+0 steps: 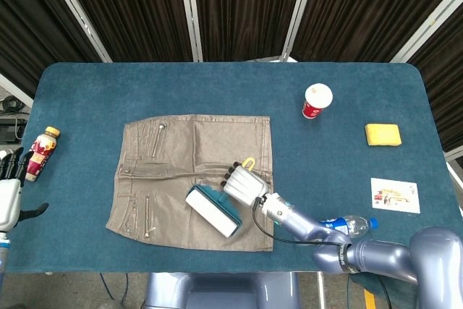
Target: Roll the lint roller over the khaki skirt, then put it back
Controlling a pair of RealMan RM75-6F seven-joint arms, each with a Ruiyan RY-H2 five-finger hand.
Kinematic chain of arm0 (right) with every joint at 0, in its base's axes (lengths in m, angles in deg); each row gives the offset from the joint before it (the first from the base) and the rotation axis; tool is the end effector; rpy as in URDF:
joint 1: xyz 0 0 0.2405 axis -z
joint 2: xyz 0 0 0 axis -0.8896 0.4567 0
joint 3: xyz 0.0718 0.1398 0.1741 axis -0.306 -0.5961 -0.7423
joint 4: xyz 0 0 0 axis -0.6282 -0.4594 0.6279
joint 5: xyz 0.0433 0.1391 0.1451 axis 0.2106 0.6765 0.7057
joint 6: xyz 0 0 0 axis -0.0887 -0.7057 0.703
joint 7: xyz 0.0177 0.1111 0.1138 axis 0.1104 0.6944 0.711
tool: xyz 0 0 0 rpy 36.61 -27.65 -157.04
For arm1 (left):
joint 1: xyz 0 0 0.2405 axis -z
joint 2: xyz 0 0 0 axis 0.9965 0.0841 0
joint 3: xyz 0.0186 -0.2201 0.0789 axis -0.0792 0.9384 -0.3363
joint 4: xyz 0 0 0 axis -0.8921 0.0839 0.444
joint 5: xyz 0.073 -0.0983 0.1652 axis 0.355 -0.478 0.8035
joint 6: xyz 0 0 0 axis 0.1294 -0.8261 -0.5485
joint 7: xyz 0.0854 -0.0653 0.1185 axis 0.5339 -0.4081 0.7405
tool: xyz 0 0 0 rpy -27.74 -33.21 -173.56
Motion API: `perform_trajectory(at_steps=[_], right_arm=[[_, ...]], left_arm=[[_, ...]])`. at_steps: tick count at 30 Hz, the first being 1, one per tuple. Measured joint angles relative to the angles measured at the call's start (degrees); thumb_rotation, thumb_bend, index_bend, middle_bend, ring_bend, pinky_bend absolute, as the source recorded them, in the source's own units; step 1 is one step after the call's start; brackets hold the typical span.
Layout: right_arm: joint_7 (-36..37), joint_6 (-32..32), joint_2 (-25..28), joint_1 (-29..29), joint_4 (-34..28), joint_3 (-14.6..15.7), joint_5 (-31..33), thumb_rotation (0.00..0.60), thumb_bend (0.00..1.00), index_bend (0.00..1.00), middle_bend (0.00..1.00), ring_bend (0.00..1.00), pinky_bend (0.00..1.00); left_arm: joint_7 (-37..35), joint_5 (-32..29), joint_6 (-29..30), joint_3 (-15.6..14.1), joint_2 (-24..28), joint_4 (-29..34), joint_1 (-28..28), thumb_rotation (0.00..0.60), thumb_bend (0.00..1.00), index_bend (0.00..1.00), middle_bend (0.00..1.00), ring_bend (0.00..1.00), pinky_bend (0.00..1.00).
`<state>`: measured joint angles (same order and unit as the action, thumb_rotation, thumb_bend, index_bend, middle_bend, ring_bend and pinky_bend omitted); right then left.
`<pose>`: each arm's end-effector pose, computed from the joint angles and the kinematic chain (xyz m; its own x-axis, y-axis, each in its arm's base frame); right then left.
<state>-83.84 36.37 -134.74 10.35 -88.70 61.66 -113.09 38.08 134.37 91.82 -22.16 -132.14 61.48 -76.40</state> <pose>-0.0600 -0.3210 -0.0730 0.8526 0.1200 0.5087 -0.2454 -0.7674 0.5923 -0.2821 0.2176 0.1555 0.5093 0.0839 0.8565 0.8416 0.1593 -0.5161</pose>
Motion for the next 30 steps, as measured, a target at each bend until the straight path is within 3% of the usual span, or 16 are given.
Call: perform_trajectory(at_steps=[10,21,30], right_arm=[[-12.28,4.33,-0.46,0.97,4.06,2.51,3.73,0.6,0.97,0.46,0.49,0.39,0.41],[-13.82,8.92,3.84,3.62,9.01,4.54,4.1,0.6,1.0,0.46,0.49,0.39,0.41],[-15.44,9.65,4.27,3.22,6.44,5.27,2.43,0.6,1.0,0.46,0.49,0.39,0.41]], left_arm=[[0.1,0.42,-0.04,-0.24,0.03,0.46,0.2,0.6,0.0,0.0,0.0,0.0,0.0],[0.7,1.17,0.2,-0.6,-0.18,1.16,0.37,0.6,0.0,0.0,0.0,0.0,0.0],[0.81,1.46,0.18,-0.76,-0.19,1.42,0.52,0.6,0.0,0.0,0.0,0.0,0.0]])
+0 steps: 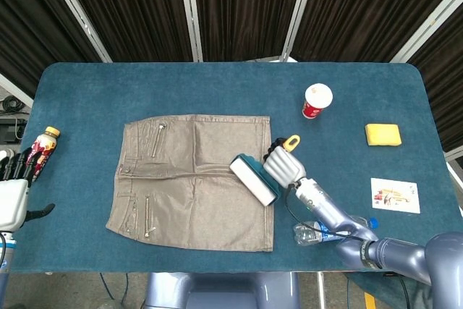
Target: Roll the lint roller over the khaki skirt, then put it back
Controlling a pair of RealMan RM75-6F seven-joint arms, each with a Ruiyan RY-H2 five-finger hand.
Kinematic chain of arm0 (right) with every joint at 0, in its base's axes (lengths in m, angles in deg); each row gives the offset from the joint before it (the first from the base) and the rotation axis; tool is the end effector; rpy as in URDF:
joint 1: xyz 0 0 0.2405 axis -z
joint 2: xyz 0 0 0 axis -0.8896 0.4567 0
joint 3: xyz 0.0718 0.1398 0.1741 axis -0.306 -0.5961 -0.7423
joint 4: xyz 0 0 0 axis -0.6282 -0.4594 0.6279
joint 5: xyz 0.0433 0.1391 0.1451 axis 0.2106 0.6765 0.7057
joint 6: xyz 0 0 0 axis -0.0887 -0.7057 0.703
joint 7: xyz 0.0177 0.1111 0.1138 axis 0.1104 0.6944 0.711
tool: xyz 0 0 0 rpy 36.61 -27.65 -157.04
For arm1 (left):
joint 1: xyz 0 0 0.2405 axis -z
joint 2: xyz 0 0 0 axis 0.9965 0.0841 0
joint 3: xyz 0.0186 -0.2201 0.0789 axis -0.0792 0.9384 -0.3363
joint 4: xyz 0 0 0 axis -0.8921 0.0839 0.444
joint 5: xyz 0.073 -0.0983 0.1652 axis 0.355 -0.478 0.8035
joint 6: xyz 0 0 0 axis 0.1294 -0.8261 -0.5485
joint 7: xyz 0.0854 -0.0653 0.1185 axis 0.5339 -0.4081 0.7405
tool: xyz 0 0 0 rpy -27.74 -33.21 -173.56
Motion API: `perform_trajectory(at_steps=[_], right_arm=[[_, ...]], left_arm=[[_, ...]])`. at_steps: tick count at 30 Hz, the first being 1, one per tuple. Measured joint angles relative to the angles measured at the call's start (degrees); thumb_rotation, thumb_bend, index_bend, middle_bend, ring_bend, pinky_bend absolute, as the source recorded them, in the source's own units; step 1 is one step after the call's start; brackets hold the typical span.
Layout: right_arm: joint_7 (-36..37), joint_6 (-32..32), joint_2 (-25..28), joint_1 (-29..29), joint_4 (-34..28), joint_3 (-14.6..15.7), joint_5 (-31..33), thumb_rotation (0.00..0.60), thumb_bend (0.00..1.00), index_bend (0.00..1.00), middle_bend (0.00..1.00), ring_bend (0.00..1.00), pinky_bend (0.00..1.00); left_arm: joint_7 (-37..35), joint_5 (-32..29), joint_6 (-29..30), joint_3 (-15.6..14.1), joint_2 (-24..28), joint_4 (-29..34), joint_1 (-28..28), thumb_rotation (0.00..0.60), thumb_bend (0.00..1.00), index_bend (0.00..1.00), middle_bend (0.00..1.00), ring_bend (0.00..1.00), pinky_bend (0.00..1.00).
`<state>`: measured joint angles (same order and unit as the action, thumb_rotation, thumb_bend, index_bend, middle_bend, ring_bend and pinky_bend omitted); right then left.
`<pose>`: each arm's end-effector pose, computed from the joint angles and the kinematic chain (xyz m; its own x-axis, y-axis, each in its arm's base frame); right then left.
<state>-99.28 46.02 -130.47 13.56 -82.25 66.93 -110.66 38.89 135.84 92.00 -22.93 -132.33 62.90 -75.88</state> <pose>-0.1272 -0.3547 -0.0296 0.9327 0.3072 0.1890 0.0048 -0.5345 0.8451 -0.2722 0.2171 0.1494 0.5053 0.0877 0.8585 0.8498 0.1222 -0.5127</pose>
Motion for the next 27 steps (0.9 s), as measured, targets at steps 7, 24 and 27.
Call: perform_trajectory(at_steps=[7,24,27], right_arm=[[-2.5,-0.27,-1.56,-0.95,-4.56,-0.02,-0.16,0.6,1.0,0.46,0.49,0.39,0.41],[-16.52,-0.99,-8.46,-4.27,-13.31,-0.32,6.22,0.6,1.0,0.46,0.49,0.39,0.41],[-16.88,-0.69,-8.72,-4.46,-12.58,-0.09,7.01,0.6,1.0,0.46,0.49,0.39,0.41]], left_arm=[[-0.65,-0.35,-0.06,0.13,0.26,-0.21,-0.05,0.6,0.0,0.0,0.0,0.0,0.0],[-1.1,-1.22,-1.05,0.15,0.28,-1.08,0.32,0.6,0.0,0.0,0.0,0.0,0.0],[-1.19,-1.17,-0.94,0.16,0.32,-1.08,0.31,0.6,0.0,0.0,0.0,0.0,0.0]])
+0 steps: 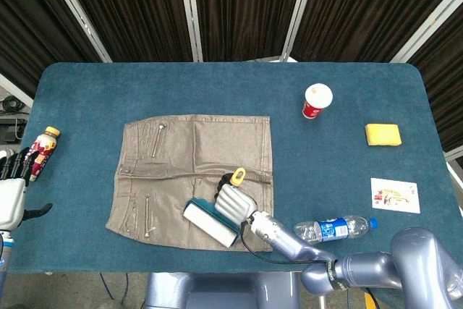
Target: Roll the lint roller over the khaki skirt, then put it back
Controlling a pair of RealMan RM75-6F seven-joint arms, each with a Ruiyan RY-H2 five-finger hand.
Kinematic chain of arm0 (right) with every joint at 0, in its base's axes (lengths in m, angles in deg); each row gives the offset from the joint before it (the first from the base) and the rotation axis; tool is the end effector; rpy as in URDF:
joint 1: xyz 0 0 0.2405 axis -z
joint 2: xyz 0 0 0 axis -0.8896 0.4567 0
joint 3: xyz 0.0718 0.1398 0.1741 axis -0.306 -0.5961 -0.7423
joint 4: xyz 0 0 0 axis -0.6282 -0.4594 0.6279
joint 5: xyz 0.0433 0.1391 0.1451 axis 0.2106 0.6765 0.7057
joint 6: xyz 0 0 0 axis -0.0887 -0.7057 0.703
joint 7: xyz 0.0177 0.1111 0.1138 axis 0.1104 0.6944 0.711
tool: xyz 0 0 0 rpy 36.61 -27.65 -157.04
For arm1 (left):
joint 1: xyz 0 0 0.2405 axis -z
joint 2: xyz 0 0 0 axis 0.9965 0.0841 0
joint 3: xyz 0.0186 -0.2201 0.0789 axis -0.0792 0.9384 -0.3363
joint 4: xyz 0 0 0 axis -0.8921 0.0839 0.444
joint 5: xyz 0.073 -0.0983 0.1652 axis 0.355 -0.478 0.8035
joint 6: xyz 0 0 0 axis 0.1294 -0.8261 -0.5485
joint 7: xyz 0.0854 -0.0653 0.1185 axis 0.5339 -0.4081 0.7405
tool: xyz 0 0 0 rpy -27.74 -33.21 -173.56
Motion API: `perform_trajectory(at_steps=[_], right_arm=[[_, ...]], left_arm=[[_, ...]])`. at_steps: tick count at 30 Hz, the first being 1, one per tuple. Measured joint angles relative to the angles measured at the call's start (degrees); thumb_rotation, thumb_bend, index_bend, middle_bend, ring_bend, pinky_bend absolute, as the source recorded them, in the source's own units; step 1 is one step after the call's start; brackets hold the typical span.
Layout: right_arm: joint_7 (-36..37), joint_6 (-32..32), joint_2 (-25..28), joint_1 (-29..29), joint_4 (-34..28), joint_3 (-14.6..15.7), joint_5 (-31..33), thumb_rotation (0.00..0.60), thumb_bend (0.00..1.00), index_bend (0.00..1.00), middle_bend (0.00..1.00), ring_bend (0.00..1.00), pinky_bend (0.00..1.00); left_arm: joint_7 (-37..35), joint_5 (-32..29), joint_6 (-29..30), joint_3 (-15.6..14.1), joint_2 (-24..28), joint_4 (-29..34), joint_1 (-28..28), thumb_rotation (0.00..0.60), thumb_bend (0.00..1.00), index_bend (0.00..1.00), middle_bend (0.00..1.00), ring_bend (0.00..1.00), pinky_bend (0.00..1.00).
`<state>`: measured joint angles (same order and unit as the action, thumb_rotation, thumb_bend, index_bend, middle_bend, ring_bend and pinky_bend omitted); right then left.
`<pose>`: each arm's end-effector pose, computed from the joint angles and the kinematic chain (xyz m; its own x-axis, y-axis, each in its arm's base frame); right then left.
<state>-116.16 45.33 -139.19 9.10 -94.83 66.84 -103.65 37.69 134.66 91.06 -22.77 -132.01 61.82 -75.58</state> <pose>-0.0452 -0.2823 -0.0913 0.8808 0.3853 0.2752 0.0607 -0.6683 0.7414 -0.2789 0.2193 0.1516 0.5016 0.0976 0.8596 0.8486 0.1376 -0.5108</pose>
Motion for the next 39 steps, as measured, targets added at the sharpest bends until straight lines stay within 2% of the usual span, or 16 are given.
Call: perform_trajectory(at_steps=[11,22,31,39], right_arm=[[2.0,2.3,3.76,0.82,5.87,0.64,0.57,0.6,1.0,0.46,0.49,0.39,0.41],[6.98,3.0,7.55,2.97,12.3,2.02,0.56,0.6,1.0,0.46,0.49,0.39,0.41],[6.62,3.12,7.51,2.89,8.03,2.88,-0.96,0.6,1.0,0.46,0.49,0.39,0.41],[0.96,2.91,5.06,1.84,0.5,4.04,-2.2,0.6,1.0,0.46,0.49,0.39,0.41]], left_arm=[[0.13,-0.07,0.04,-0.07,-0.06,-0.01,0.03,0.6,0.0,0.0,0.0,0.0,0.0],[0.88,-0.06,-0.07,-0.14,-0.39,0.4,0.35,0.6,0.0,0.0,0.0,0.0,0.0],[0.63,-0.08,-0.16,-0.18,-0.32,0.41,0.43,0.6,0.0,0.0,0.0,0.0,0.0],[0.52,0.12,-0.07,-0.44,-0.28,0.22,0.29,0.6,0.0,0.0,0.0,0.0,0.0]])
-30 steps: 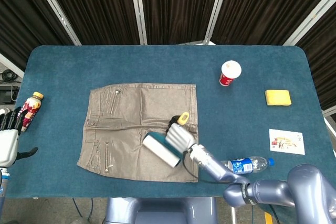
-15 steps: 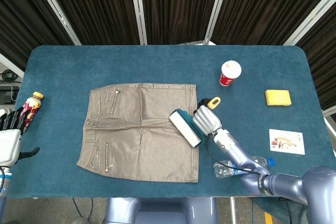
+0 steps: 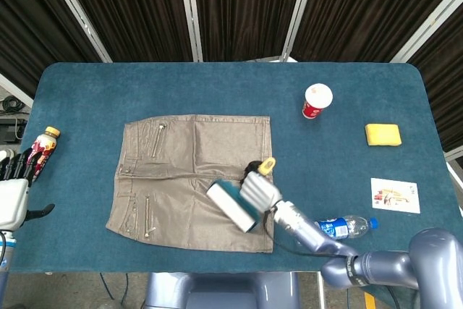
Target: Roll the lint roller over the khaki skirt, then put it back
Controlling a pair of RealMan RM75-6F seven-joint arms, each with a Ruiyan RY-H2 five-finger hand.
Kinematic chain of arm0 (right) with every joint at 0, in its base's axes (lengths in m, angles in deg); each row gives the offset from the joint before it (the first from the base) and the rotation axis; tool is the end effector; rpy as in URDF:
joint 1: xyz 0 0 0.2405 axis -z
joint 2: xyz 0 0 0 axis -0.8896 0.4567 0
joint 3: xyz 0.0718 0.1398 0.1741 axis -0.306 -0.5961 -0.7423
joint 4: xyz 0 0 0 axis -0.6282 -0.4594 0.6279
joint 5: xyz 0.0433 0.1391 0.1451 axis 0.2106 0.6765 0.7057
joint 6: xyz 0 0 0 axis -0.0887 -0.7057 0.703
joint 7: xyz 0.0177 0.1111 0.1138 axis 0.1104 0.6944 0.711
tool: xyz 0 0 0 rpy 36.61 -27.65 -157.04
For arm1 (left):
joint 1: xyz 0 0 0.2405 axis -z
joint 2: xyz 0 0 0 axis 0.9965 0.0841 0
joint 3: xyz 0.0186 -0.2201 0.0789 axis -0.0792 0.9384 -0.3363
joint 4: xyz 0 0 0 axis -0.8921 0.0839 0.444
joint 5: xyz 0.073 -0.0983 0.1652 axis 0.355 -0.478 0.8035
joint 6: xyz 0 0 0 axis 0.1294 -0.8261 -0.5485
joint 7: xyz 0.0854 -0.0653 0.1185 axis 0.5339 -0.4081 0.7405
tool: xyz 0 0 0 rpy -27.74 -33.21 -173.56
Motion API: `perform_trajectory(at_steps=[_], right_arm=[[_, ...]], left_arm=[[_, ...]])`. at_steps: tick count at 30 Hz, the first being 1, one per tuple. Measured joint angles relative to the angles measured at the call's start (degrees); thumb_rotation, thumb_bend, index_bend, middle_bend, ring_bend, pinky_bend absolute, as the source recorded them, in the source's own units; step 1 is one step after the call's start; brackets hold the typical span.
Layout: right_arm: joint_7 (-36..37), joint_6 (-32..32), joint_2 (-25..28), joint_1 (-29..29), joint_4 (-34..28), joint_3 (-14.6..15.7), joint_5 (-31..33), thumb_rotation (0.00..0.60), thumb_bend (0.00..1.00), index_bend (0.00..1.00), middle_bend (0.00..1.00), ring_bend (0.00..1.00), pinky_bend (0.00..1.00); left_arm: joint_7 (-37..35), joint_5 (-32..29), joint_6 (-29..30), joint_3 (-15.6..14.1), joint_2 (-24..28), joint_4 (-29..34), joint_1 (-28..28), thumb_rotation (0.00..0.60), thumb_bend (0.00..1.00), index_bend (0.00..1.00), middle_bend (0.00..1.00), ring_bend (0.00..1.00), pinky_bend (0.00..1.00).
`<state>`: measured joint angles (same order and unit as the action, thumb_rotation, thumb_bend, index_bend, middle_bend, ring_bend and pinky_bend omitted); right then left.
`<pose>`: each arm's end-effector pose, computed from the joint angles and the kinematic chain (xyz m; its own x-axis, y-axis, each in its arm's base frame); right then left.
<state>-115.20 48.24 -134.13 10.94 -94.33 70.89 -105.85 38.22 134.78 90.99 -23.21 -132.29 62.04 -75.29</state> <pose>-0.0830 -0.2932 -0.0693 0.8980 0.4015 0.1798 0.1184 -0.6142 0.7802 -0.2771 0.2189 0.1483 0.5035 0.1056 0.8575 0.8482 0.1286 -0.5138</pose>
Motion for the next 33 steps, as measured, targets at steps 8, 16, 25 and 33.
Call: perform_trajectory(at_steps=[8,16,25,33], right_arm=[[-3.77,0.38,-4.22,-1.05,-2.26,-0.61,0.88,0.6,1.0,0.46,0.49,0.39,0.41],[-5.8,0.99,-4.81,-1.26,-0.69,-1.04,4.16,0.6,1.0,0.46,0.49,0.39,0.41],[-3.13,2.52,-0.33,0.22,3.0,-0.38,5.1,0.6,1.0,0.46,0.49,0.39,0.41],[1.96,3.48,3.54,2.41,7.42,0.62,4.74,0.6,1.0,0.46,0.49,0.39,0.41]], left_arm=[[-0.02,-0.19,-0.03,-0.03,-0.07,-0.3,-0.03,0.6,0.0,0.0,0.0,0.0,0.0],[-0.09,-0.45,-0.15,0.03,-0.07,-0.49,0.01,0.6,0.0,0.0,0.0,0.0,0.0],[0.2,-0.39,-0.02,-0.03,-0.18,-0.36,0.01,0.6,0.0,0.0,0.0,0.0,0.0],[0.99,-0.56,0.02,-0.07,-0.63,-0.42,0.13,0.6,0.0,0.0,0.0,0.0,0.0]])
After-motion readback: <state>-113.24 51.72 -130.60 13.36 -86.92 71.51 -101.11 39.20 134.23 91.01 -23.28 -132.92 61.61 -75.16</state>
